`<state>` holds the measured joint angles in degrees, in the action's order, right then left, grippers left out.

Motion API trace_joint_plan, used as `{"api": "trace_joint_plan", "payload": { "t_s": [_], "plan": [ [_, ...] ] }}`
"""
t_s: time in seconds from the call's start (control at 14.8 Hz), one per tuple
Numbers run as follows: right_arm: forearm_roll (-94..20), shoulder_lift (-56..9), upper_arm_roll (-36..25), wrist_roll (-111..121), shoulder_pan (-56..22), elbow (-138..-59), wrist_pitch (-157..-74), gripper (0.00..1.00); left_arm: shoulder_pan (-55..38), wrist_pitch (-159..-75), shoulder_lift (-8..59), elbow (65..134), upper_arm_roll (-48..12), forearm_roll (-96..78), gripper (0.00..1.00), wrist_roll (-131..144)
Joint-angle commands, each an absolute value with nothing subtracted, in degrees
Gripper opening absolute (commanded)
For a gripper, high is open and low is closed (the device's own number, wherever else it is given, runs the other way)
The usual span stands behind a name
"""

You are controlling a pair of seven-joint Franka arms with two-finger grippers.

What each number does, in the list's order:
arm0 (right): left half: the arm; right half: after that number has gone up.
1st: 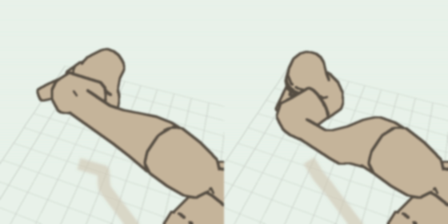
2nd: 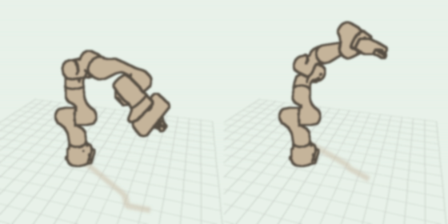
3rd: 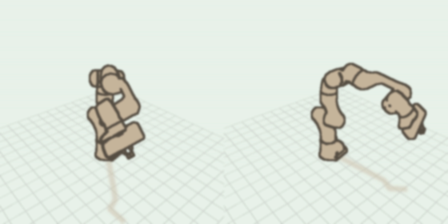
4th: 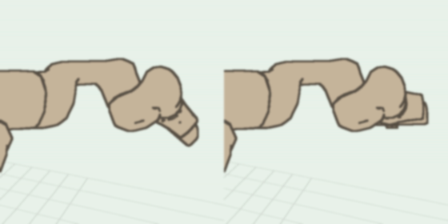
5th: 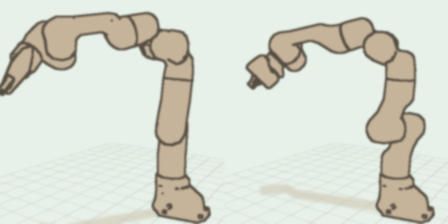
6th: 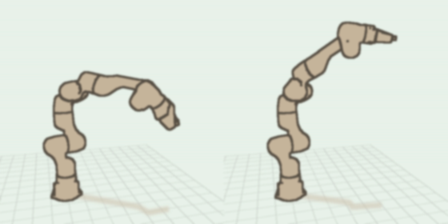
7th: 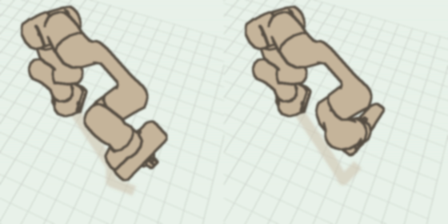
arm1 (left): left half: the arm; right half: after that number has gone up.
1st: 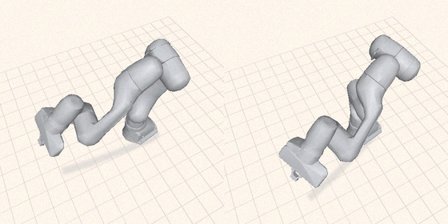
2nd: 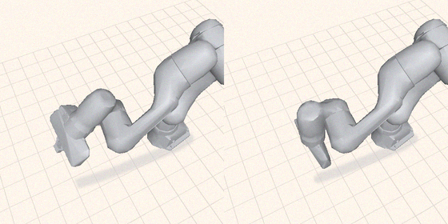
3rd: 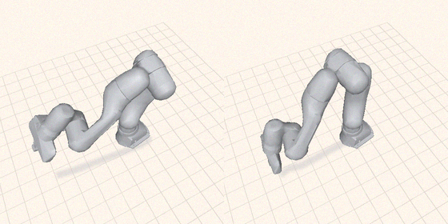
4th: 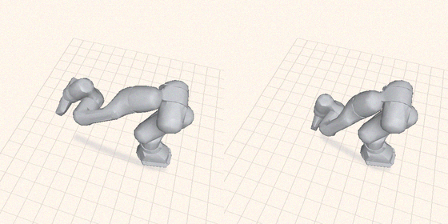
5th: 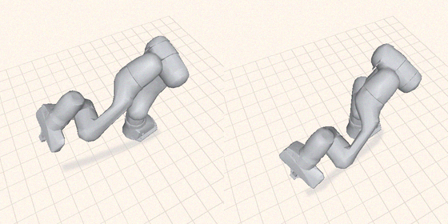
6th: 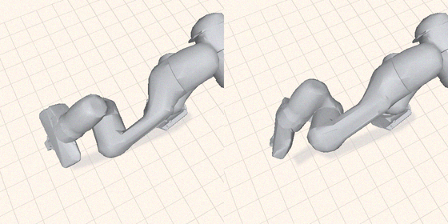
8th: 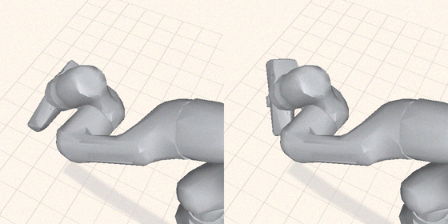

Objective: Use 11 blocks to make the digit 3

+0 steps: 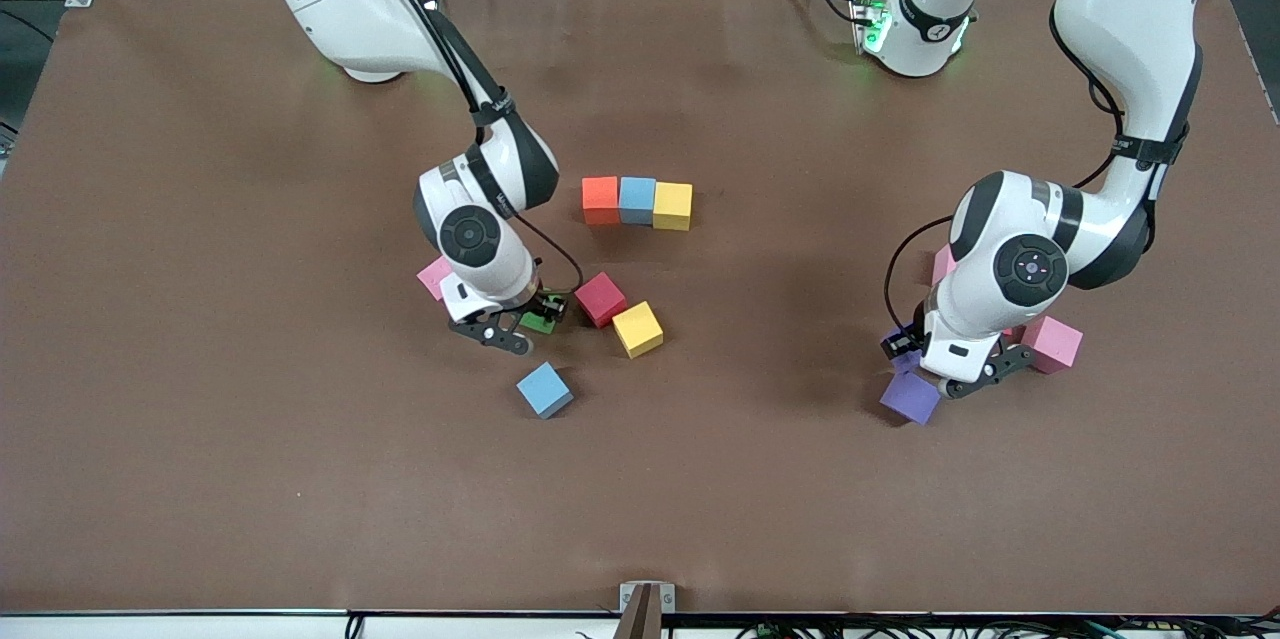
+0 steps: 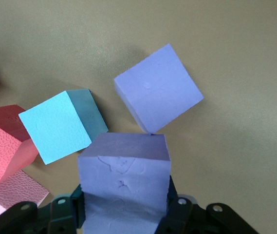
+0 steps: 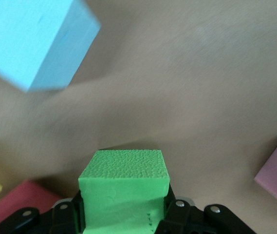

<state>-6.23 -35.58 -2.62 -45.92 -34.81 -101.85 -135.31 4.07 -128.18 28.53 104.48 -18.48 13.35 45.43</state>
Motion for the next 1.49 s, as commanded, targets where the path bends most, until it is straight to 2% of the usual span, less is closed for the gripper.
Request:
{"api": "trace_joint_plan", "payload": {
  "t_s": [0.0, 0.68, 1.08, 1.42],
  "plan": [
    [-6.59, -33.75, -2.55, -44.30, -36.56, -102.92, -134.12, 0.00, 3.96, -127.53, 29.35, 103.18, -18.72, 14.50, 0.42, 46.85],
    [-6.06, -33.49, -2.46, -41.32, -42.18, -103.36, -136.06, 0.00, 3.96, -127.53, 29.79, 102.92, -18.72, 14.50, 0.42, 46.85],
    [-6.06, -30.50, -2.46, -39.46, -44.21, -108.01, -136.58, 0.00, 3.96, -127.62, 29.79, 102.92, -18.72, 14.50, 0.42, 46.85],
    [-6.24, -28.30, -2.37, -39.73, -45.26, -113.29, -142.56, 0.00, 3.96, -127.70, 30.06, 102.83, -18.72, 14.50, 0.42, 46.93]
  ]
}}
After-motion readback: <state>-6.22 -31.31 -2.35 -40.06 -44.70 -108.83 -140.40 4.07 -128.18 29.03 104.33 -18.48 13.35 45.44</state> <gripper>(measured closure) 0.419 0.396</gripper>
